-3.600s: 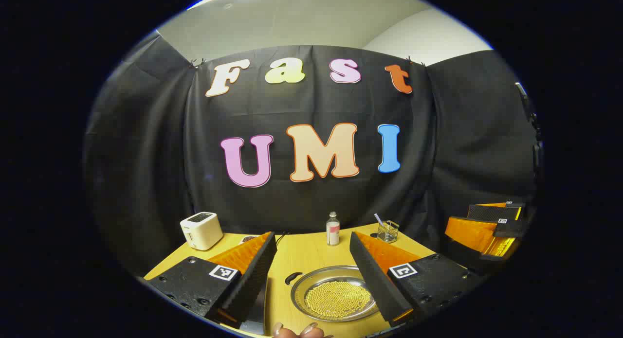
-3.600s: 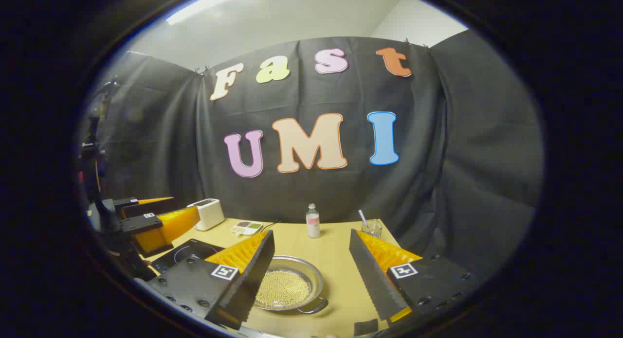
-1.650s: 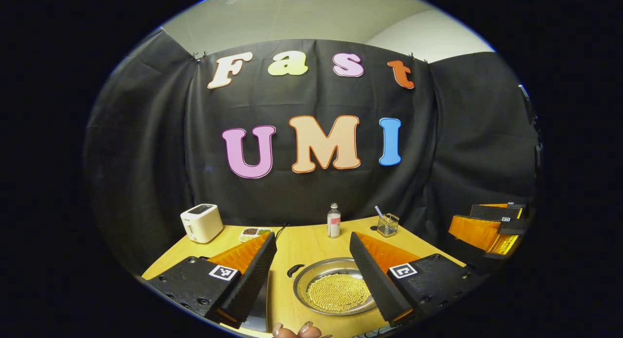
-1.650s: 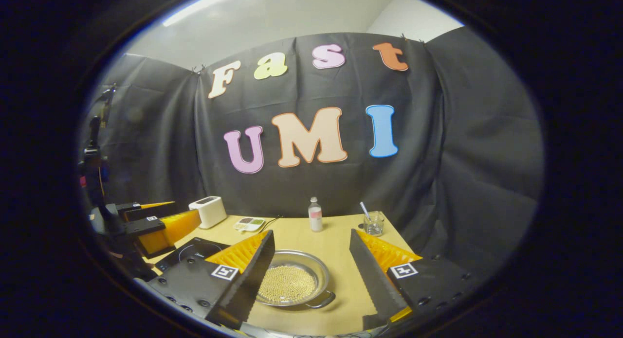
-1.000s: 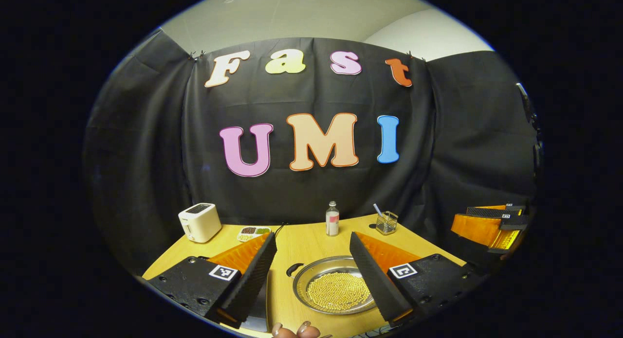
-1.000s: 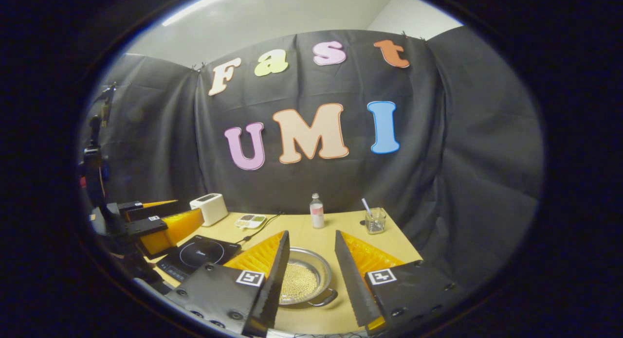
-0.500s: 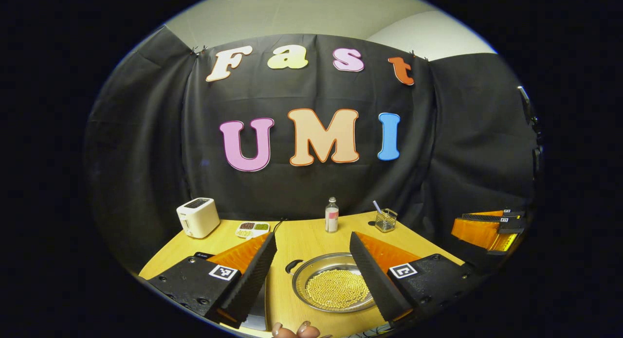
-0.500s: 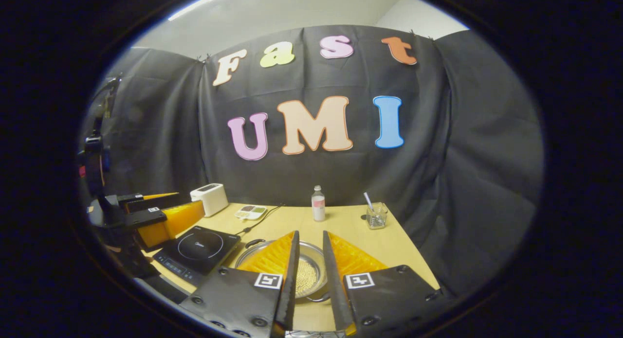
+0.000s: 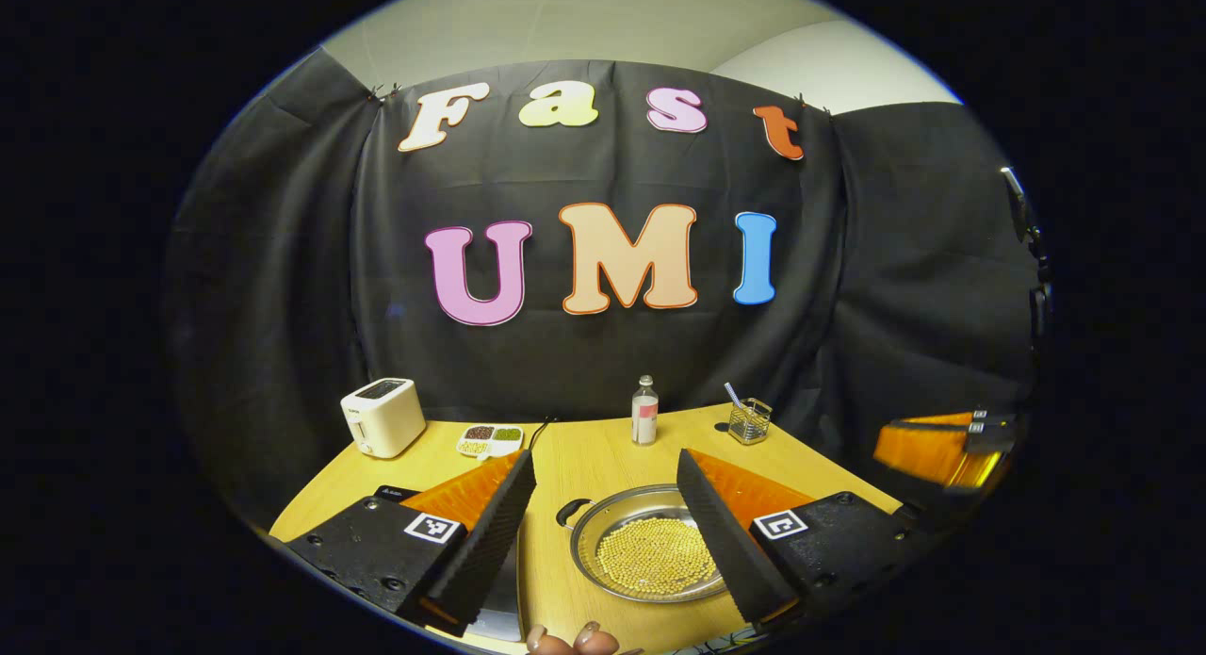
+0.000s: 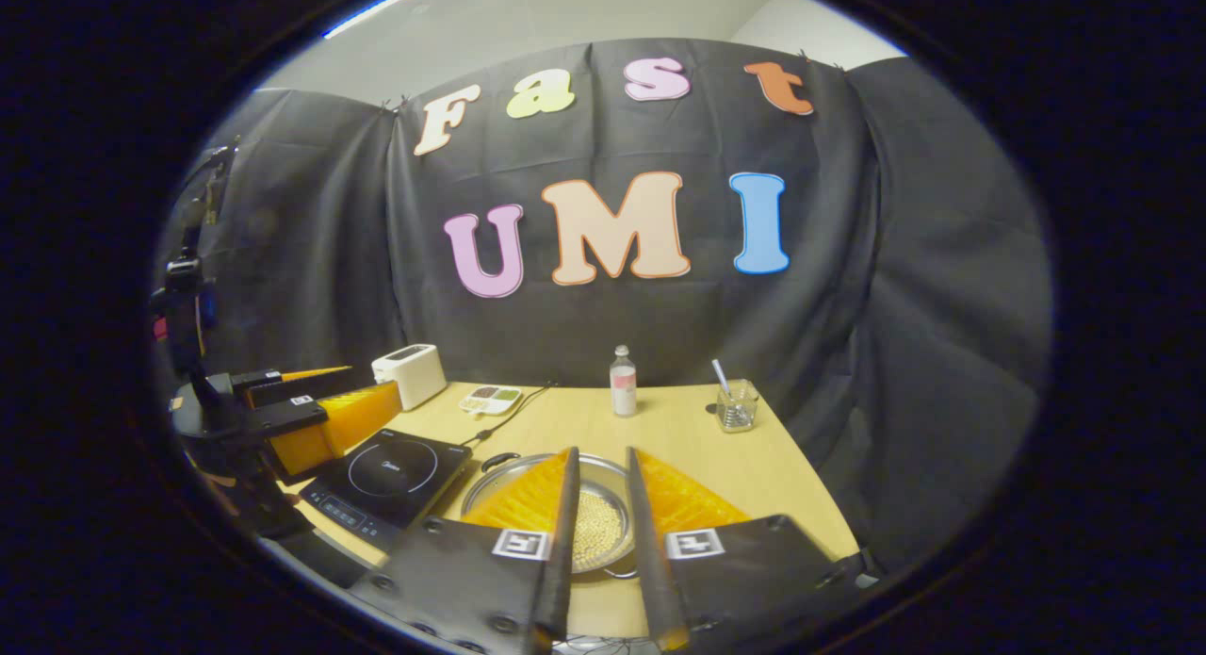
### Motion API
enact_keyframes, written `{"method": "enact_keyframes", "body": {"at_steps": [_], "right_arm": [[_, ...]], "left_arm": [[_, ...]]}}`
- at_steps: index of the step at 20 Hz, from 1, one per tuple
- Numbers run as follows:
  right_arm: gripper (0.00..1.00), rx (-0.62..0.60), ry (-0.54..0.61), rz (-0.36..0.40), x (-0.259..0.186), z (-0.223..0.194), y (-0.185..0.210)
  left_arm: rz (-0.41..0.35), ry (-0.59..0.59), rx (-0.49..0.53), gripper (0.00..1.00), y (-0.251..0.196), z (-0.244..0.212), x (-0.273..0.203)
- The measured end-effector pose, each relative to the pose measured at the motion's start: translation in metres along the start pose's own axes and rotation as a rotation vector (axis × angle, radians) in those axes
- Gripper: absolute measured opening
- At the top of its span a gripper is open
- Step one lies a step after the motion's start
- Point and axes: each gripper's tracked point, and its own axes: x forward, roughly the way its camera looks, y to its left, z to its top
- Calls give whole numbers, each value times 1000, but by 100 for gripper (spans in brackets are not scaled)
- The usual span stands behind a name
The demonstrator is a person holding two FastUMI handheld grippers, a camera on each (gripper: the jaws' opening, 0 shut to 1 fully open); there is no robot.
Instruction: First push the handle of the pot to place it horizontally, then grasp the pot with both hands and set it on the induction cooktop.
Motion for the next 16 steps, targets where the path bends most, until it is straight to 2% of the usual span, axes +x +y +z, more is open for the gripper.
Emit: {"method": "enact_keyframes", "body": {"at_steps": [1, 7, 10, 12, 16], "right_arm": [[0, -4, -10, 2, 17, -3, -5], [2, 0, 62, 29, 21, -24, 6], [0, -6, 92, 15, 18, -37, 9], [2, -7, 108, 2, 16, -45, 11], [2, -16, 159, -3, 17, -72, 15]], "left_arm": [[2, -1, -1, 97, 1, 0, 0], [-11, 1, 4, 97, 5, -2, 0], [-40, 10, -2, 97, 4, -7, 0], [-58, 16, -8, 98, 5, -11, 0], [-60, 29, -13, 98, 12, -19, 5]]}}
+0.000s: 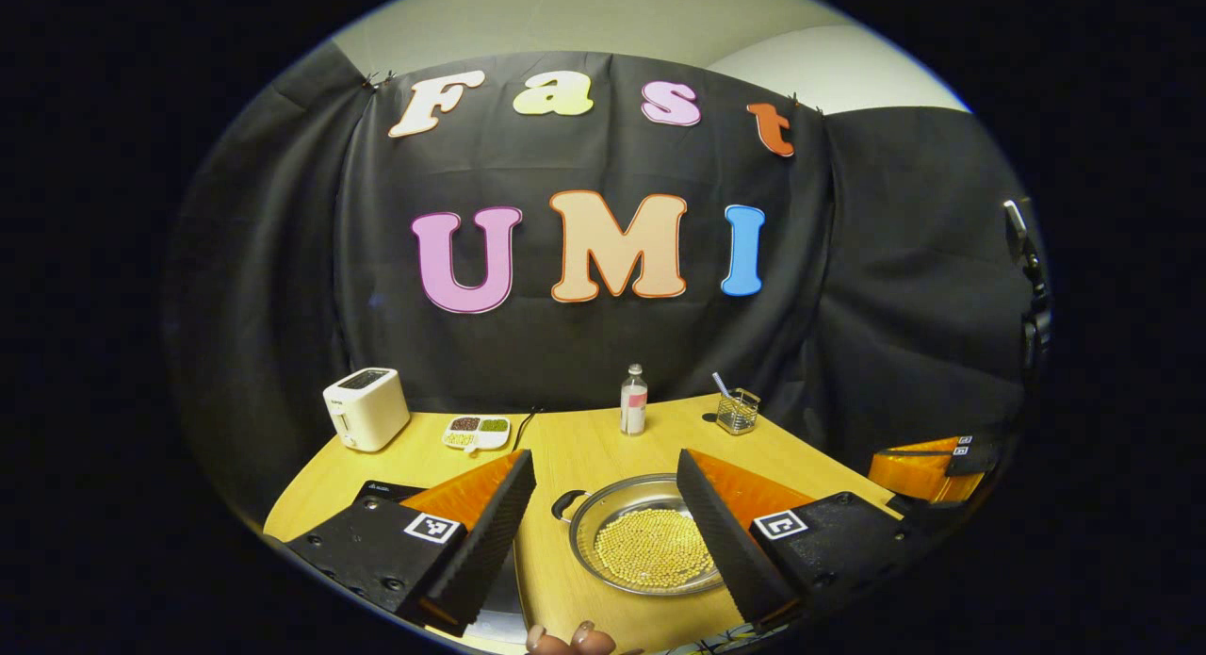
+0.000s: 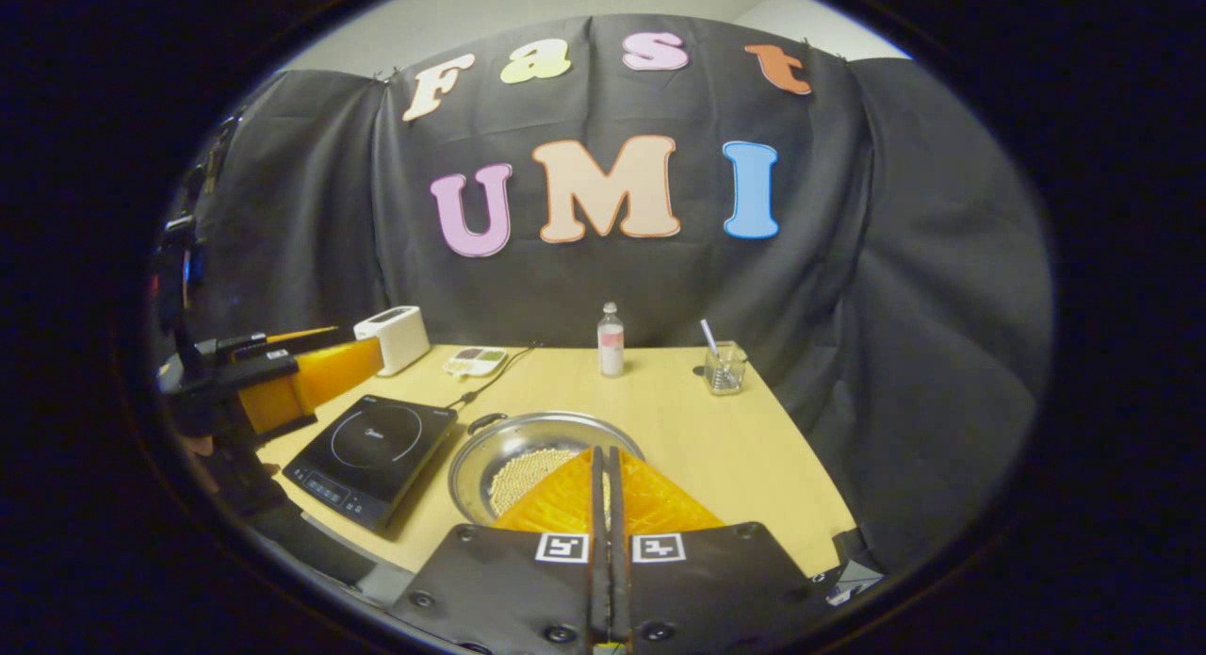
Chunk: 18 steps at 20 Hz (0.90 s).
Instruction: First push the handle of the pot to place it horizontally, then grasp the pot with both hands and set it on the induction cooktop.
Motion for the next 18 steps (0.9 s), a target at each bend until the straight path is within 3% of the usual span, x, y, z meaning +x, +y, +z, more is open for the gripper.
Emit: {"method": "enact_keyframes", "body": {"at_steps": [6, 18], "right_arm": [[0, -7, 123, 47, 24, -50, 4], [3, -71, 343, 241, 68, -144, 5]], "left_arm": [[53, -8, 22, 98, 11, -1, 14], [145, 49, 38, 98, 5, -25, 43]]}}
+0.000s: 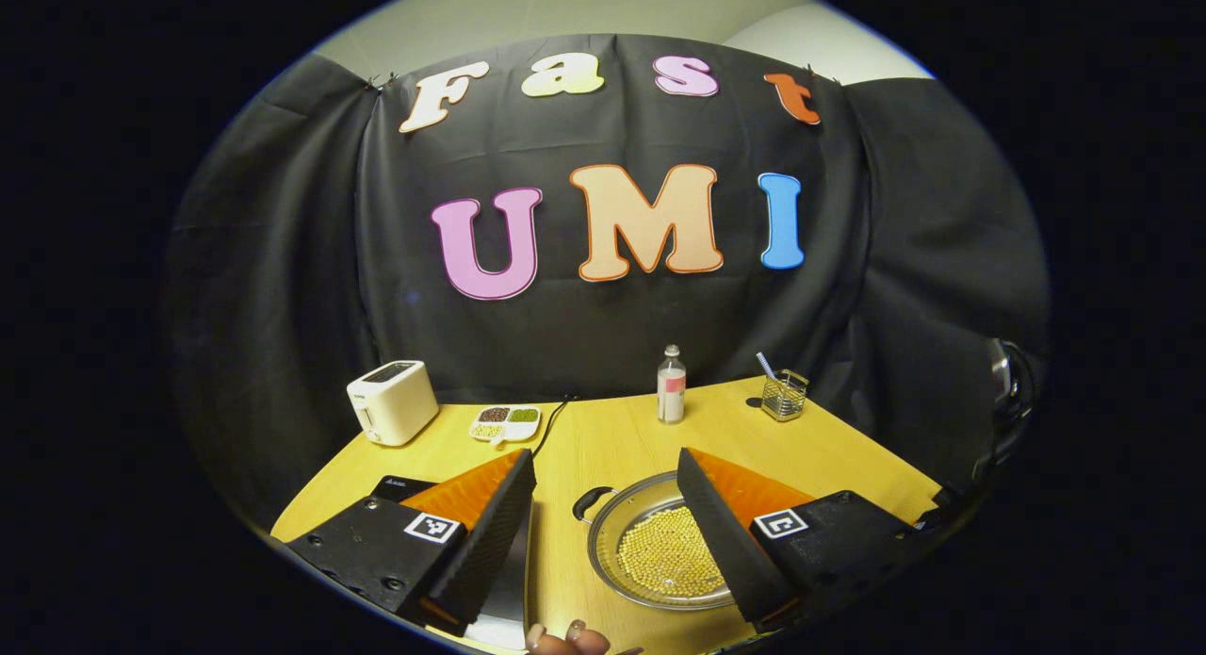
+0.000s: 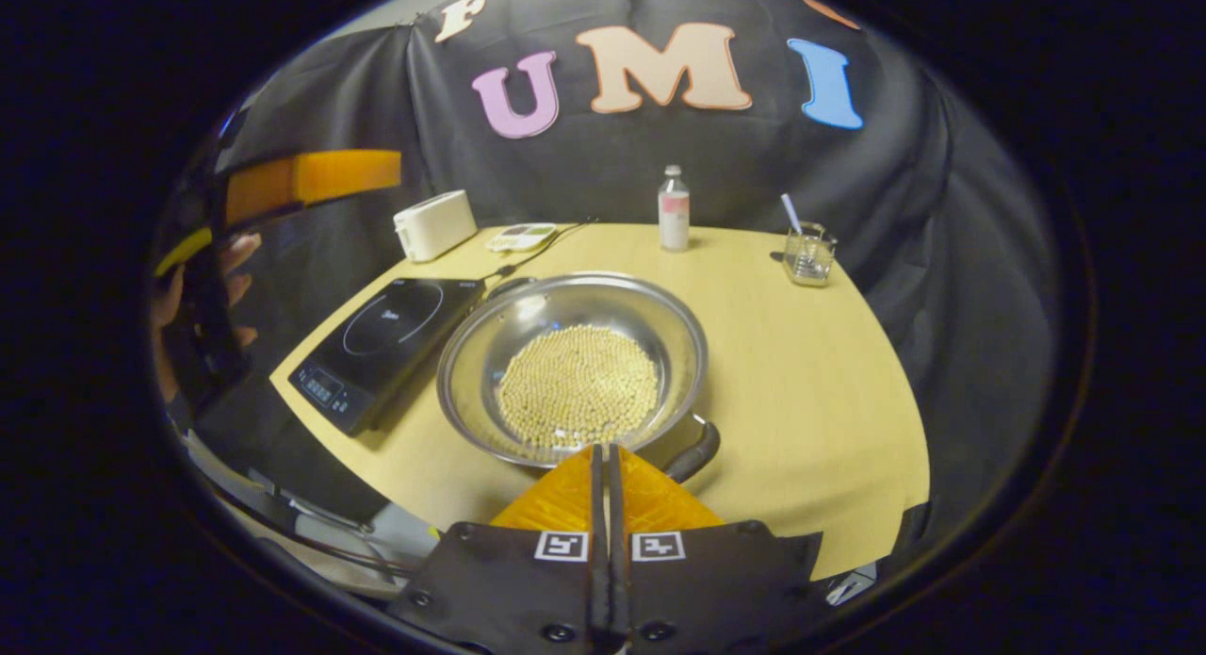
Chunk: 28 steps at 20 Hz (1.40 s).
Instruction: First push the handle of the pot to place it horizontally, then grasp the pot with both hands and set it on the induction cooktop.
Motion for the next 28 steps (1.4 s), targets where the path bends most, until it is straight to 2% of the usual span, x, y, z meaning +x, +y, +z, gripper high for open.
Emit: {"method": "enact_keyframes", "body": {"at_steps": [5, 6, 8, 10, 13, 14, 15, 18, 22, 23, 28], "right_arm": [[0, -7, 69, 55, 19, -24, 1], [3, -8, 81, 65, 22, -28, 1], [0, -19, 101, 83, 28, -33, 0], [3, -32, 115, 102, 33, -35, -2], [0, -47, 125, 135, 38, -33, -3], [3, -55, 128, 146, 40, -34, -4], [0, -62, 130, 154, 41, -33, -4], [2, -88, 141, 183, 43, -35, -8], [2, -102, 150, 213, 50, -29, -19], [2, -107, 153, 221, 52, -28, -22], [2, -141, 160, 247, 52, -28, -39]], "left_arm": [[52, 30, -31, 98, 9, -8, 0], [68, 36, -30, 98, 12, -9, -1], [103, 49, -27, 98, 20, -13, -4], [135, 60, -31, 98, 24, -16, -6], [167, 74, -47, 98, 24, -19, -10], [180, 78, -50, 98, 24, -20, -11], [188, 83, -51, 98, 23, -21, -12], [220, 89, -58, 98, 20, -22, -14], [261, 90, -69, 100, 14, -21, -19], [270, 93, -73, 98, 12, -22, -20], [316, 103, -107, 98, 5, -26, -25]]}}
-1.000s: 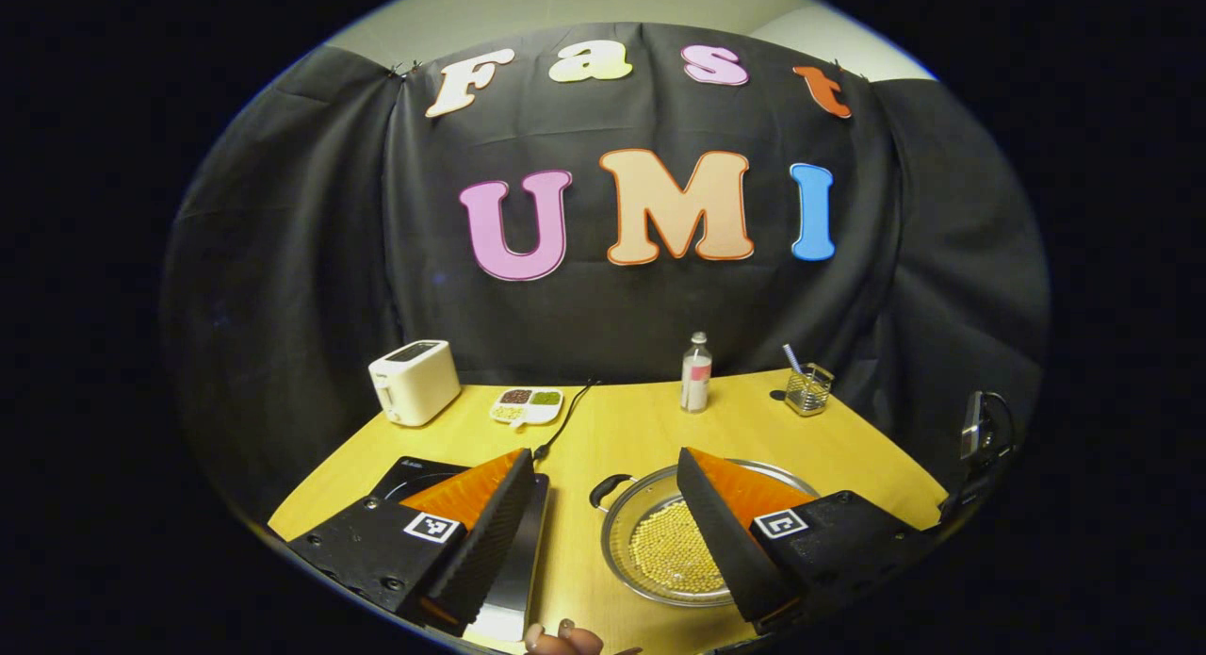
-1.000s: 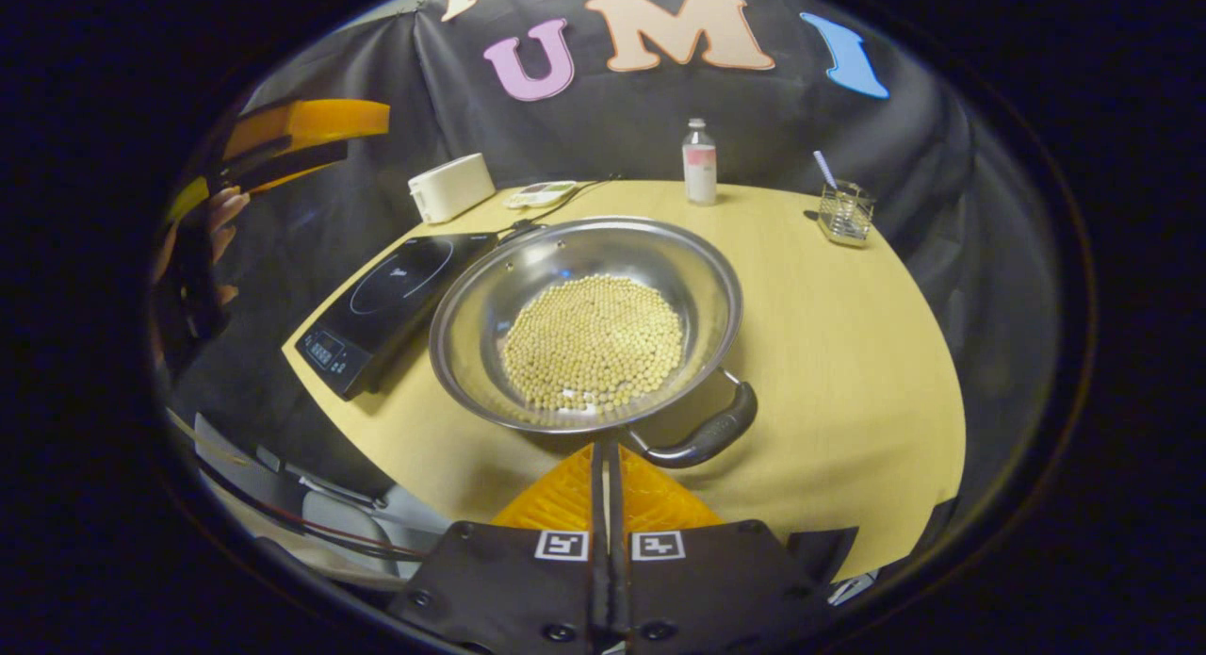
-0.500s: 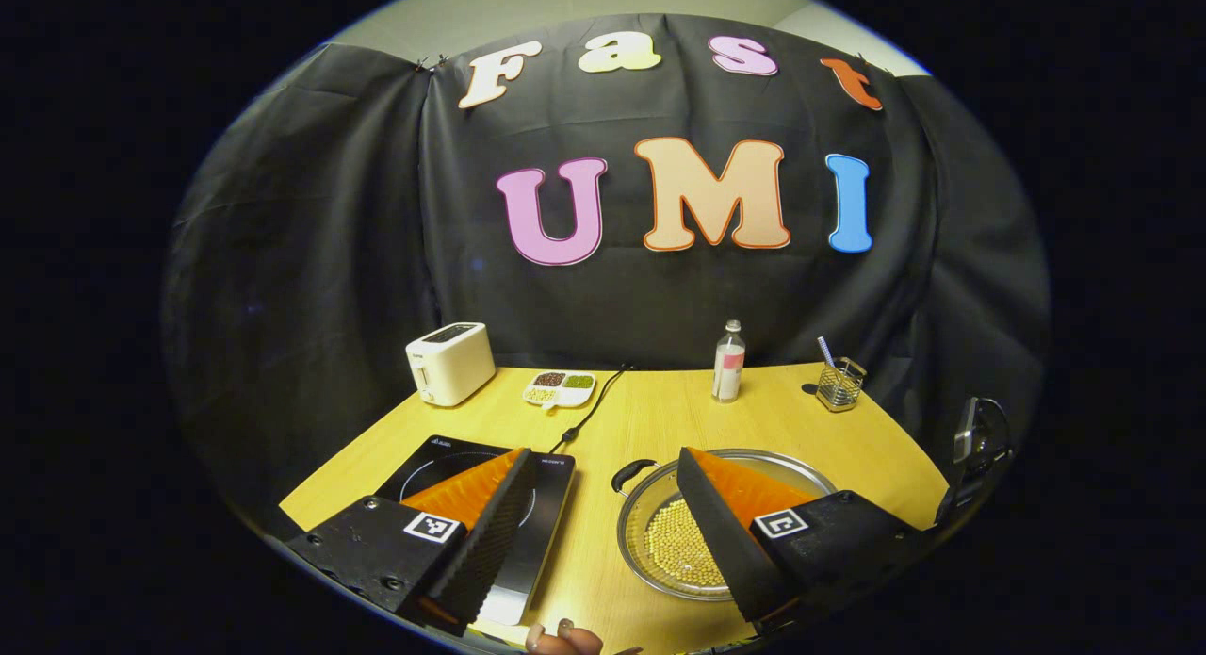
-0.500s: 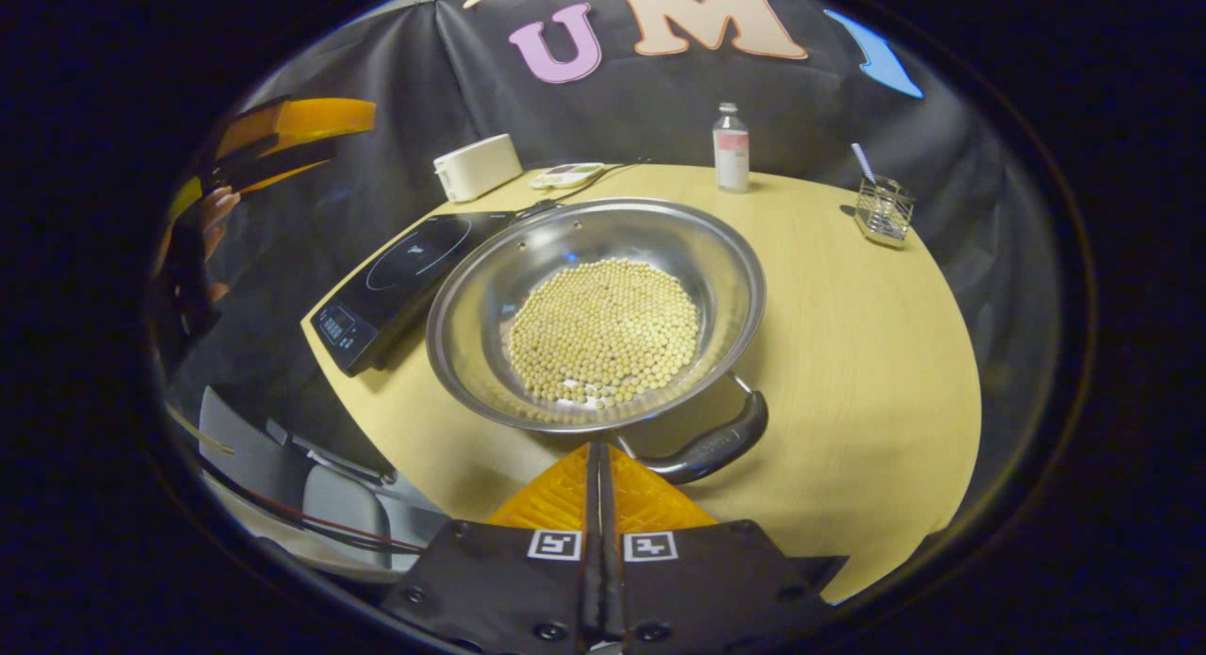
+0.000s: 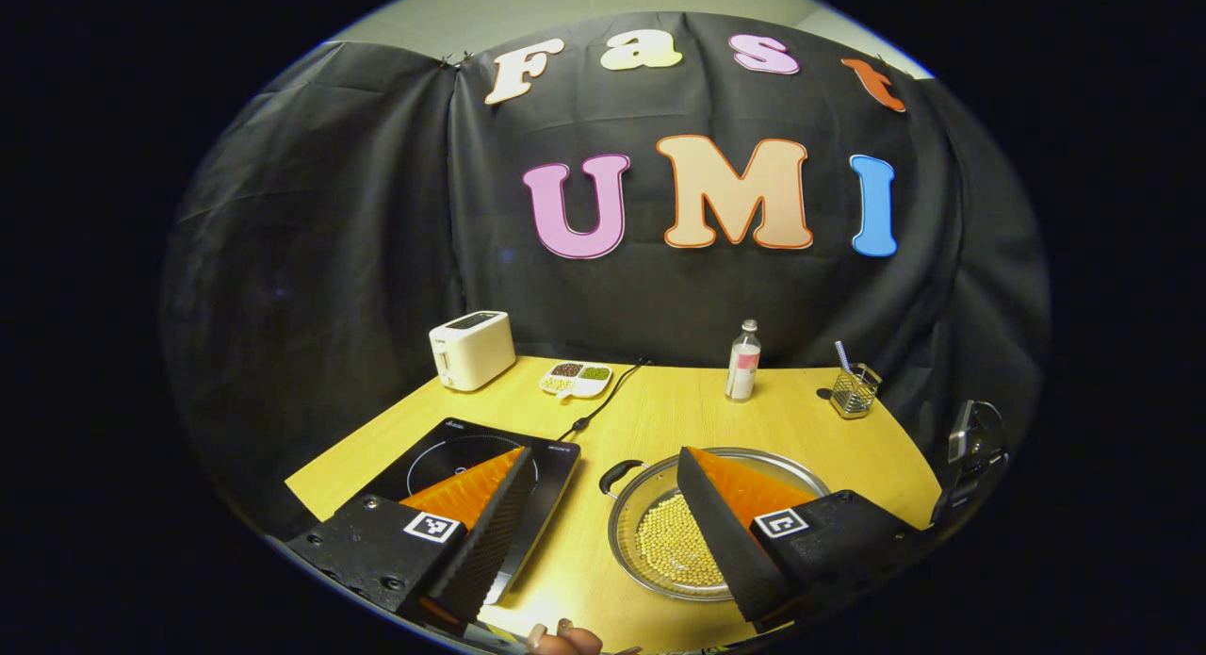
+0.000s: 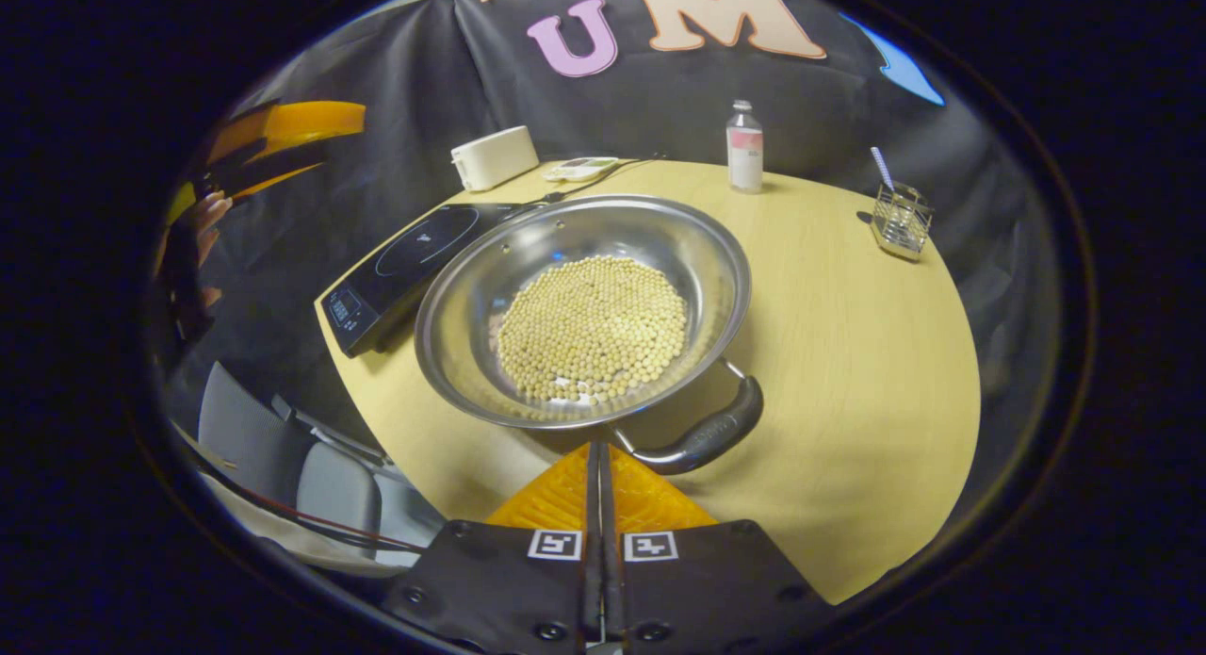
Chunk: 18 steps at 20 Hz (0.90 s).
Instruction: First push the handle of the pot to place it horizontally, then grasp the pot with both hands and set it on the induction cooktop.
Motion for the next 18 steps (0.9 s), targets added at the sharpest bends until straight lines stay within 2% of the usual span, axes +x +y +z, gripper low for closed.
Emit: {"method": "enact_keyframes", "body": {"at_steps": [6, 10, 18], "right_arm": [[2, -12, 1, 16, 7, 13, -20], [2, -22, -7, -1, 11, 22, -34], [2, -30, -5, -20, 16, 27, -49]], "left_arm": [[43, 15, -14, 100, 1, -6, -5], [56, 8, -16, 98, 1, -3, -7], [75, 11, -24, 100, 6, -7, -14]]}}
